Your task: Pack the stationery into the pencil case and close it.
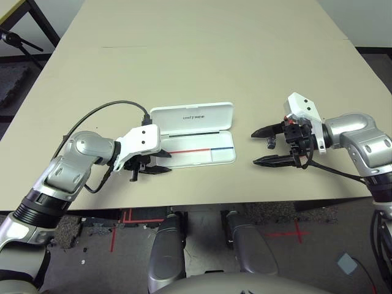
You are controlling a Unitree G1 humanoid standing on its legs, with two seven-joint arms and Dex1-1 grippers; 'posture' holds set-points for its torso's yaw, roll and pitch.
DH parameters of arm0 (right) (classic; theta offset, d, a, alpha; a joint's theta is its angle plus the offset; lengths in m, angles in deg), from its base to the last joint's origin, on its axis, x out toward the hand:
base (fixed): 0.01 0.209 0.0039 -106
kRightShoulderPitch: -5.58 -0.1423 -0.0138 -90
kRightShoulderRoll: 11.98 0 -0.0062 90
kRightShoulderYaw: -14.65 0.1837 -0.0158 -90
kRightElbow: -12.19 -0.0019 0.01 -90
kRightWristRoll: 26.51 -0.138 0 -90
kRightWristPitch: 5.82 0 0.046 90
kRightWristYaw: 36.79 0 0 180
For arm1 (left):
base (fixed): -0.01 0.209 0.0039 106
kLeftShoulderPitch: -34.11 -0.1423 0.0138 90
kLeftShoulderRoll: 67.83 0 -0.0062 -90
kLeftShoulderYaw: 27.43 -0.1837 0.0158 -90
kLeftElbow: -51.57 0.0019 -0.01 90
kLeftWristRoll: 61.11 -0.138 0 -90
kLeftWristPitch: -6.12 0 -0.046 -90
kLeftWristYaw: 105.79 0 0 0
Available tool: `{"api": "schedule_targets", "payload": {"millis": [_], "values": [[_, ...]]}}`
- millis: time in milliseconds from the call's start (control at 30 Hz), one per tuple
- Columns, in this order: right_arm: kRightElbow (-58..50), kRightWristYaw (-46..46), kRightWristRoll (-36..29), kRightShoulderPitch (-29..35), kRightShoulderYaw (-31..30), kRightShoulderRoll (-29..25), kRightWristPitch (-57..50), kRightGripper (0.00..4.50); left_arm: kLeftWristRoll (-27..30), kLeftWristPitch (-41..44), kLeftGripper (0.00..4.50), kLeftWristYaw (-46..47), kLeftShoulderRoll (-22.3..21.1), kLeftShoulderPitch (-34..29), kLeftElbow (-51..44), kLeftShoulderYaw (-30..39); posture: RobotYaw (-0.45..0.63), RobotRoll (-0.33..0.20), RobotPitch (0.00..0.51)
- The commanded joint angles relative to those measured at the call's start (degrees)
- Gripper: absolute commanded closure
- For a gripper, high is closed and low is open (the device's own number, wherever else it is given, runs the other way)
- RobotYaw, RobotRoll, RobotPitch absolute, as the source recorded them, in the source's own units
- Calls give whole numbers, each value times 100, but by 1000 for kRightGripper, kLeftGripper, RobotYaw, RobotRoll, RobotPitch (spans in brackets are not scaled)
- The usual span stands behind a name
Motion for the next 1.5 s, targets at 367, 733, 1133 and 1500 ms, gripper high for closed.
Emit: {"api": "schedule_targets", "payload": {"millis": [367,733,1133,1500], "values": [[-196,689,-418,57,704,45,-262,0,778,977,36,-28,-417,-78,-1166,876,-42,0,187],[-245,4539,4,-563,1707,1140,-2189,0,879,1125,36,113,-343,54,-1108,982,-69,0,185],[-1235,6131,-114,-438,2300,1375,-4748,0,741,909,36,24,-218,372,-760,714,-126,0,182],[-1370,6279,-182,-196,2685,1343,-5727,0,675,699,36,-33,-119,571,-509,550,-147,0,167]]}}
